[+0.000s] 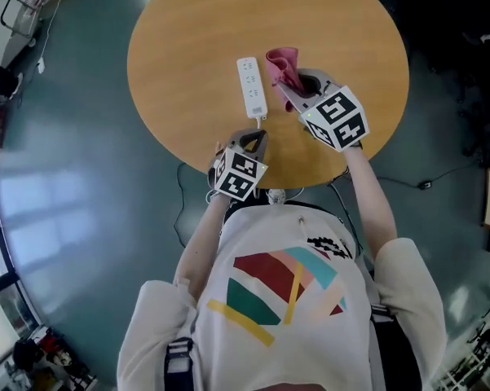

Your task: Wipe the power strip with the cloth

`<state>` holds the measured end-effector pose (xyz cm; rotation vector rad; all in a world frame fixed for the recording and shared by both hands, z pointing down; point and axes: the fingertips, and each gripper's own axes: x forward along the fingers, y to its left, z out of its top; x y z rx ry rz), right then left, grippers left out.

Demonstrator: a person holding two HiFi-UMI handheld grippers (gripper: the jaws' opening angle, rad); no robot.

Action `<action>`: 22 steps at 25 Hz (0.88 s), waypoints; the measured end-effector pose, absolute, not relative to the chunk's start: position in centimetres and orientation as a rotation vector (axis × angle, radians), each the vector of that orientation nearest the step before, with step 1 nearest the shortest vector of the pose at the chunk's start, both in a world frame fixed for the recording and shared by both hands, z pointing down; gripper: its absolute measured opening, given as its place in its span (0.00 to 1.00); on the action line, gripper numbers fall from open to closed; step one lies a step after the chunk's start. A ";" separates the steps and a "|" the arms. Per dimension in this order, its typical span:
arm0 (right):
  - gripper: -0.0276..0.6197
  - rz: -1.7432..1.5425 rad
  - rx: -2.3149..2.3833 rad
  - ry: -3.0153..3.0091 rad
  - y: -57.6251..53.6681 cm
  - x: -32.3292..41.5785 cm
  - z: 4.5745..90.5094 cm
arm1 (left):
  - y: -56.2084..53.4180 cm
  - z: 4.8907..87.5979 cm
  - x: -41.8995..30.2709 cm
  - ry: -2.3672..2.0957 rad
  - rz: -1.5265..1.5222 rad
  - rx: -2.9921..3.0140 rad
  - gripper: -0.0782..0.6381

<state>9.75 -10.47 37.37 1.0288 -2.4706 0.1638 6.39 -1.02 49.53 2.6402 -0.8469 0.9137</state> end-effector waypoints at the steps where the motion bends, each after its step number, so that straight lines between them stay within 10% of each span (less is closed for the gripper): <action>1: 0.10 0.170 1.018 -2.450 -11.6 8.7 37.9 | -1.7 50.3 5.4 -0.878 0.961 2.584 0.17; 5: 0.10 0.204 0.992 -2.430 -13.1 6.4 39.6 | -2.6 52.1 3.5 -0.939 0.955 2.390 0.17; 10: 0.10 0.238 0.984 -2.429 -12.2 4.9 40.1 | -2.5 53.5 2.7 -0.899 0.982 2.291 0.40; 22: 0.10 -0.032 0.828 -2.202 -15.8 5.5 43.6 | -3.1 55.4 1.9 -0.948 0.935 2.175 0.21</action>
